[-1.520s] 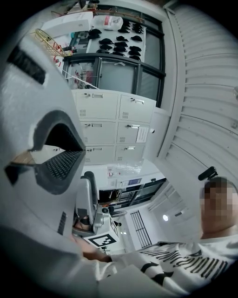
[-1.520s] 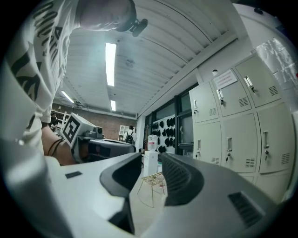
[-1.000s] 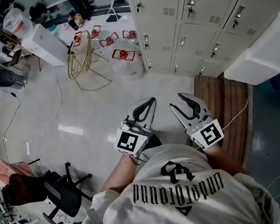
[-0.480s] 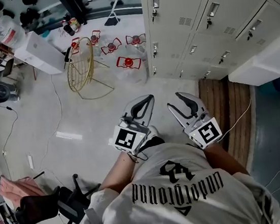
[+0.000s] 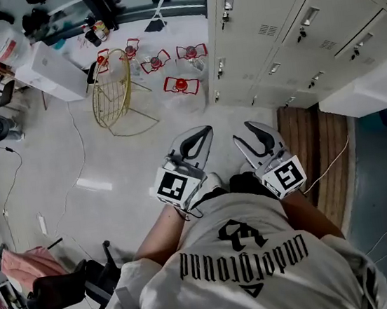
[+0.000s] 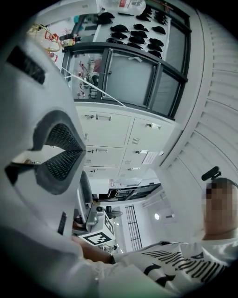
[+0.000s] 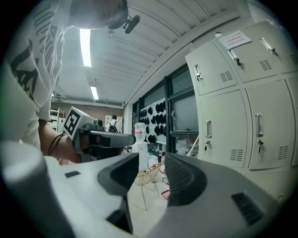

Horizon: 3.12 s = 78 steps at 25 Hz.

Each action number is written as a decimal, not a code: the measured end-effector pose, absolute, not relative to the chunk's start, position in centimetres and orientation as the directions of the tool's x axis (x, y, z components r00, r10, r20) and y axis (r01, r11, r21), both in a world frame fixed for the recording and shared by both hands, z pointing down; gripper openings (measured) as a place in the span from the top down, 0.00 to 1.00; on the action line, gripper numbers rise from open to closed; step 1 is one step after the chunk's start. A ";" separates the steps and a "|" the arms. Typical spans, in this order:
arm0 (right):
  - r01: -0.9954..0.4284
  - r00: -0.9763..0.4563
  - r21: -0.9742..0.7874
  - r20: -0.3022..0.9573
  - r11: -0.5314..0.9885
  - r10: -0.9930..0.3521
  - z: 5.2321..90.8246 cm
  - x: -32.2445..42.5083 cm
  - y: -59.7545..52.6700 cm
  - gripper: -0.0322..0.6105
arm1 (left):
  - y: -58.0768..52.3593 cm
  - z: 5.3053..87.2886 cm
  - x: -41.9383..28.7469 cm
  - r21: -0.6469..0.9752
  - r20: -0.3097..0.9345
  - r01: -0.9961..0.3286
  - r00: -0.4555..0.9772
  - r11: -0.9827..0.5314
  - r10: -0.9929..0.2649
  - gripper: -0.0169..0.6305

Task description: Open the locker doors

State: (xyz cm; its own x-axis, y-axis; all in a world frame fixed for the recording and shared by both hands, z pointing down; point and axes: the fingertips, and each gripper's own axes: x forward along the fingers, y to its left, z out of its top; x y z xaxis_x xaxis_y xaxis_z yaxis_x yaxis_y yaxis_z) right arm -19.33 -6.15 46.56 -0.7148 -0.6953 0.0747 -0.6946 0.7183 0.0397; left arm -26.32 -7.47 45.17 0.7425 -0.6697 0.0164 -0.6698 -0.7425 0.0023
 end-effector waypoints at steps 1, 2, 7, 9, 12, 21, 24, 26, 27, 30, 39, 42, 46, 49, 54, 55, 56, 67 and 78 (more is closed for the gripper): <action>-0.694 -0.715 0.036 0.077 0.719 -0.695 46.8 -19.3 -6.8 0.67 | -8.0 45.3 -26.4 -0.006 0.018 -0.671 0.742 -0.742 -0.671 0.96; -0.692 -0.717 0.034 0.081 0.721 -0.692 47.0 -19.3 -7.5 0.67 | -8.5 45.5 -26.5 -0.007 0.020 -0.674 0.738 -0.739 -0.674 0.96; -0.683 -0.725 0.022 0.099 0.730 -0.682 48.5 -18.6 -11.6 0.67 | -12.0 46.2 -26.8 -0.002 0.051 -0.702 0.712 -0.713 -0.701 0.96; -0.682 -0.726 0.022 0.108 0.731 -0.680 49.3 -18.0 -13.7 0.67 | -13.9 46.7 -26.7 0.000 0.063 -0.711 0.702 -0.703 -0.710 0.96; -0.666 -0.737 0.020 0.136 0.745 -0.662 50.6 -17.5 -16.7 0.67 | -16.4 48.1 -26.4 -0.013 0.106 -0.720 0.689 -0.694 -0.717 0.96; -0.636 -0.747 0.001 0.251 0.772 -0.616 57.3 -15.5 -26.2 0.67 | -24.7 53.8 -23.7 0.001 0.194 -0.728 0.673 -0.686 -0.714 0.96; -0.629 -0.745 -0.009 0.291 0.777 -0.600 60.5 -14.9 -29.5 0.67 | -27.6 56.0 -23.1 0.022 0.210 -0.738 0.663 -0.675 -0.718 0.96; -0.627 -0.742 -0.014 0.315 0.779 -0.592 62.9 -14.6 -31.5 0.66 | -29.4 57.5 -22.7 0.028 0.215 -0.741 0.660 -0.671 -0.720 0.96; -0.626 -0.741 -0.015 0.325 0.780 -0.588 64.1 -14.5 -32.5 0.66 | -30.2 58.2 -22.5 0.025 0.215 -0.740 0.660 -0.672 -0.719 0.96; -0.621 -0.738 -0.024 0.354 0.783 -0.575 68.2 -14.8 -35.3 0.66 | -32.7 60.6 -22.4 0.014 0.225 -0.743 0.654 -0.669 -0.722 0.96; -0.644 -0.703 -0.062 0.441 0.762 -0.558 79.7 -16.3 -42.6 0.62 | -37.3 70.9 -23.7 -0.019 0.287 -0.765 0.613 -0.644 -0.736 0.96; -0.659 -0.687 -0.075 0.465 0.748 -0.559 82.7 -16.8 -44.3 0.61 | -38.8 73.0 -23.8 -0.003 0.288 -0.777 0.602 -0.630 -0.744 0.96; -0.703 -0.654 -0.080 0.462 0.706 -0.599 85.2 -17.2 -46.3 0.60 | -40.9 75.7 -24.2 0.016 0.301 -0.782 0.598 -0.623 -0.743 0.96; -0.739 -0.622 -0.075 0.456 0.669 -0.636 86.5 -17.5 -47.5 0.58 | -42.3 76.4 -25.0 0.025 0.294 -0.799 0.580 -0.600 -0.760 0.96; -0.765 -0.585 -0.022 0.442 0.643 -0.680 87.3 -18.6 -48.8 0.55 | -43.1 76.7 -25.0 0.030 0.281 -0.802 0.579 -0.596 -0.765 0.96; -0.773 -0.572 -0.007 0.442 0.635 -0.691 87.5 -18.7 -48.9 0.57 | -43.0 76.7 -24.9 0.033 0.278 -0.801 0.582 -0.597 -0.765 0.96; -0.781 -0.561 0.000 0.440 0.624 -0.702 87.7 -18.8 -49.1 0.57 | -42.9 76.7 -24.9 0.038 0.274 -0.801 0.583 -0.597 -0.765 0.96; -0.815 -0.536 -0.030 0.419 0.579 -0.732 87.2 -19.7 -48.8 0.51 | -41.2 76.6 -25.4 0.073 0.282 -0.805 0.583 -0.589 -0.762 0.96; -0.827 -0.527 -0.057 0.429 0.560 -0.734 87.2 -19.3 -40.0 0.51 | -37.4 76.0 -24.7 0.043 0.281 -0.763 0.629 -0.645 -0.725 0.96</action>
